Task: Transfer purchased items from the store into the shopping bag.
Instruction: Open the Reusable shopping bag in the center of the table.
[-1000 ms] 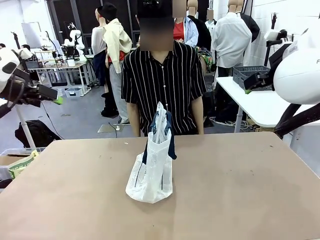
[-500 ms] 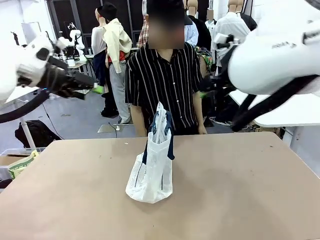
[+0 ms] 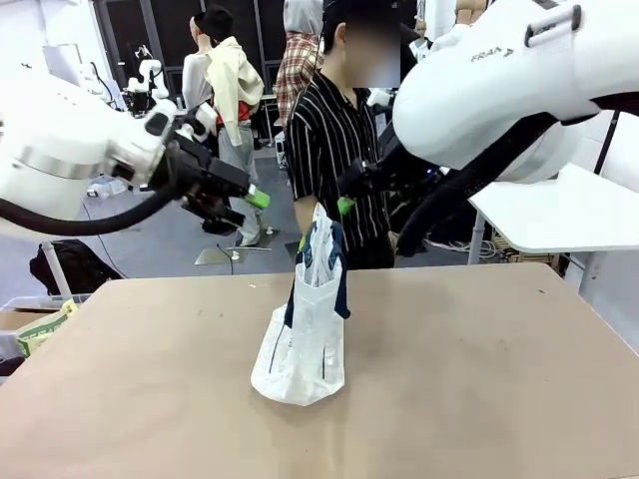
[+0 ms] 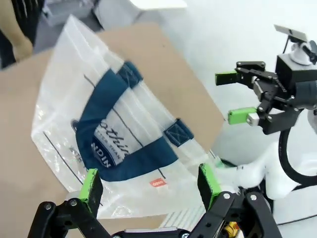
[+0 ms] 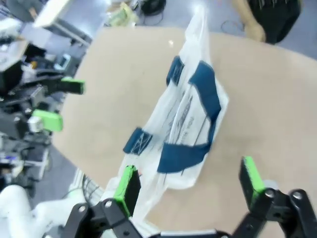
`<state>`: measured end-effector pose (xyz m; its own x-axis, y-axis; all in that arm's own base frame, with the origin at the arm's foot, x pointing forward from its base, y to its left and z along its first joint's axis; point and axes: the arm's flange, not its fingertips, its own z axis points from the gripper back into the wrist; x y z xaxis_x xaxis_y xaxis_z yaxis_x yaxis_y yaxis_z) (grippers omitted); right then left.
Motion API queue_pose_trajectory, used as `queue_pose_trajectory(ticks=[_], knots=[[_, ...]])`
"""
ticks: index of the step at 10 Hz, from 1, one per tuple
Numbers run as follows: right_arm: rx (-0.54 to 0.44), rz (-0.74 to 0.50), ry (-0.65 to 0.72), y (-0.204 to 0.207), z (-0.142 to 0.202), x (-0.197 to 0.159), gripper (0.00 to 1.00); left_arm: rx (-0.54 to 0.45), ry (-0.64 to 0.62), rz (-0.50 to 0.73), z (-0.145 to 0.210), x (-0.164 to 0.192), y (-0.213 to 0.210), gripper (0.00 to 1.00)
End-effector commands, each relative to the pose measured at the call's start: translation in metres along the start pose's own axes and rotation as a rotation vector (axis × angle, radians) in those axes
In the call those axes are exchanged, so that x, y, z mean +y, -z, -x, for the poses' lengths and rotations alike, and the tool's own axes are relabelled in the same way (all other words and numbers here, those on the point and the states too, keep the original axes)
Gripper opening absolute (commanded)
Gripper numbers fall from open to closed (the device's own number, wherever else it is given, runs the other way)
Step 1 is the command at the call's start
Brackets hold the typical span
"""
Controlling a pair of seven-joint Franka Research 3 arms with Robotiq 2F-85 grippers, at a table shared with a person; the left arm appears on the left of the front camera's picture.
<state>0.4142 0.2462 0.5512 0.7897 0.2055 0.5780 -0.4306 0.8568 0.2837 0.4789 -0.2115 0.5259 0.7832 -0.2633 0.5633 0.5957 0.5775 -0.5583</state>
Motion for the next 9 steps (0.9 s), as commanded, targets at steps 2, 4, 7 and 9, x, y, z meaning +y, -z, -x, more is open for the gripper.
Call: queue_pose_trajectory(ticks=[2, 4, 7, 9], knots=[[0.140, 0.012, 0.023, 0.011, 0.014, 0.000, 1.00, 0.103, 0.006, -0.005, -0.011, 0.005, 0.029, 1.00], [0.141, 0.001, 0.080, 0.022, 0.019, -0.007, 1.00, 0.083, 0.023, 0.012, -0.017, -0.002, 0.040, 1.00], [0.147, 0.005, 0.028, 0.019, 0.019, -0.003, 1.00, 0.096, 0.007, 0.014, -0.007, 0.002, 0.045, 1.00], [0.135, 0.006, 0.044, 0.017, 0.018, -0.005, 1.00, 0.070, 0.023, -0.020, -0.012, -0.001, 0.041, 1.00]])
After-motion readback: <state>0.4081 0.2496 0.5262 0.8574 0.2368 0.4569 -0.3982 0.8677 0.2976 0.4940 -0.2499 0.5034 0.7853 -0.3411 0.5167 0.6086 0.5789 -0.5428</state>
